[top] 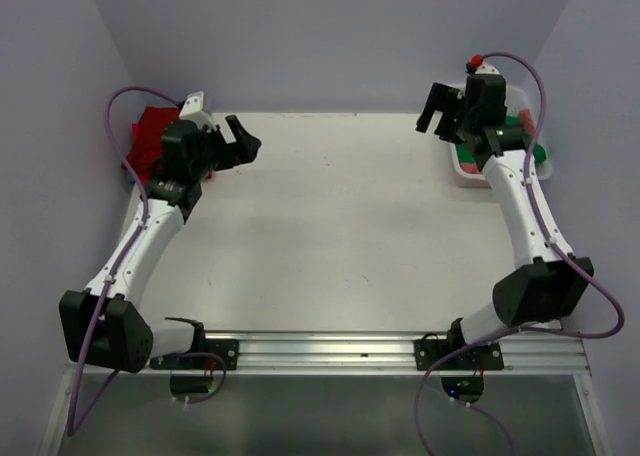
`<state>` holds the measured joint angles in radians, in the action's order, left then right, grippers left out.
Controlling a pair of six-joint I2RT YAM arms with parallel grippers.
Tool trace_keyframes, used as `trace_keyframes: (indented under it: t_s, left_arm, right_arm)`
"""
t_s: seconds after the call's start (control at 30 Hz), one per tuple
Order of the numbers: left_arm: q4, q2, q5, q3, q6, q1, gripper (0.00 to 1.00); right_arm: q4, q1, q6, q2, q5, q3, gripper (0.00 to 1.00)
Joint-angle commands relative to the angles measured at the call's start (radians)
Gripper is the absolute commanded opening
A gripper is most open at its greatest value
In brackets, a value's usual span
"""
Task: Fold and stack the t-shirts
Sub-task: Grab crumpled tshirt from bin with the right arm
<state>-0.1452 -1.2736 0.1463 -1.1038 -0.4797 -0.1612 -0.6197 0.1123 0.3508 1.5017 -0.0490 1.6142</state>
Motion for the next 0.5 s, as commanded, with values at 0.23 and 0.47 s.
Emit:
trace_keyframes:
  t_s: [0.23,0.47]
  left_arm:
    - [-0.037,0.011,0.029,-0.010,-0.002,0.005,1.00]
    - [-0.071,0.043,0.029,0.027,0.010,0.005,1.00]
  right_arm:
    - [-0.319,-0.058,0.022,0.463,-0.491,0.488,0.99]
    - [-0.400,-0.189,0.163,0.698,-0.460,0.693,0.99]
